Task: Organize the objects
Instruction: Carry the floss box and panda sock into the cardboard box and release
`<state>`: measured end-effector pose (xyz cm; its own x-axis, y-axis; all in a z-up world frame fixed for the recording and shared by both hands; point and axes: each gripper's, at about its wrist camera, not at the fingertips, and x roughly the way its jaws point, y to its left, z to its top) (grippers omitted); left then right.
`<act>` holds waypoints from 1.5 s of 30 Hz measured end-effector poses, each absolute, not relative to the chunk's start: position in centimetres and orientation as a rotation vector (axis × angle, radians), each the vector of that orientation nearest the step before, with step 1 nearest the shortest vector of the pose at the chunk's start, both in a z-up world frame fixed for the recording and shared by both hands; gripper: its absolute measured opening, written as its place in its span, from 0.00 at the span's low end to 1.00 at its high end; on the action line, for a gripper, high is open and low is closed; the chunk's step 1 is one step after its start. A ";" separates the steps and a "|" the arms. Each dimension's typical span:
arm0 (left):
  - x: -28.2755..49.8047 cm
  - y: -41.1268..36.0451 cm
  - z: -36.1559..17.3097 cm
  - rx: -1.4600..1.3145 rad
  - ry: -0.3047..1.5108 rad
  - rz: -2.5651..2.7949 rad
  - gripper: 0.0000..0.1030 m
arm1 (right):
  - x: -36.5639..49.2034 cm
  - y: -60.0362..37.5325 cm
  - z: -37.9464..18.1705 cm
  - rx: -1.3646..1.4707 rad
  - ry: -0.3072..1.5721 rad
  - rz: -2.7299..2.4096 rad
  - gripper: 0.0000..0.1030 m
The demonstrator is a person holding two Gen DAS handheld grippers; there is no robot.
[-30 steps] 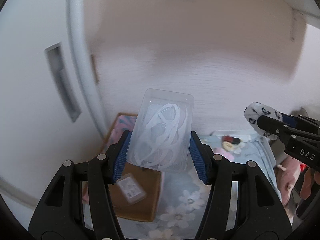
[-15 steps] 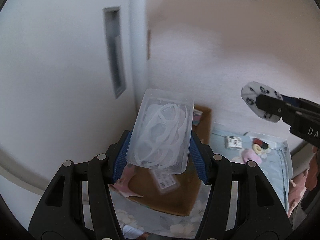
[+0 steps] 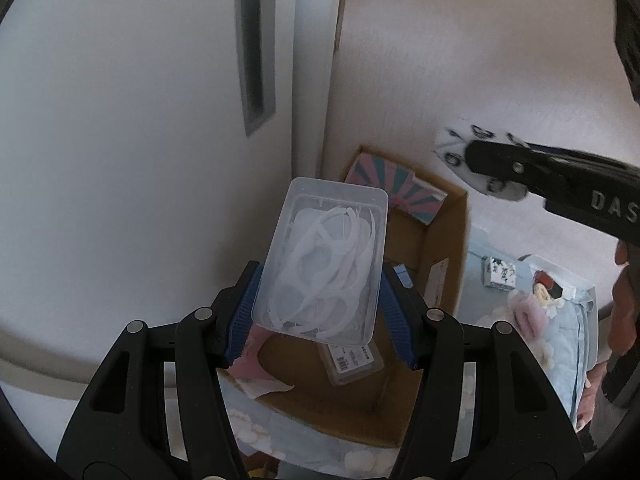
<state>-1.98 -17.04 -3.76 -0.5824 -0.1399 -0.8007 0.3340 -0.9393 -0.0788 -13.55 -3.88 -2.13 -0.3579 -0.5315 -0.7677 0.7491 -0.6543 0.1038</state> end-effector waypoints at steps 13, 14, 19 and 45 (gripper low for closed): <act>-6.1 -17.0 -11.1 1.497 0.394 -2.500 0.53 | -19.2 -8.2 -10.6 1.237 0.449 -1.948 0.35; -6.4 -16.9 -11.6 1.517 0.397 -2.497 0.53 | -19.7 -8.5 -11.2 1.252 0.451 -1.938 0.35; -7.7 -16.6 -13.7 1.584 0.385 -2.489 0.53 | -21.4 -9.5 -13.2 1.302 0.457 -1.899 0.35; -4.8 -15.2 -12.5 1.554 0.434 -2.535 1.00 | -21.1 -10.1 -15.0 1.358 0.144 -1.900 1.00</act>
<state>-4.75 -15.22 -12.51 -0.4583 0.0337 -0.8881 0.2640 -0.9490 -0.1723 -21.13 -10.14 -15.03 -0.1245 -0.5227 -0.8433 0.6438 -0.6893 0.3322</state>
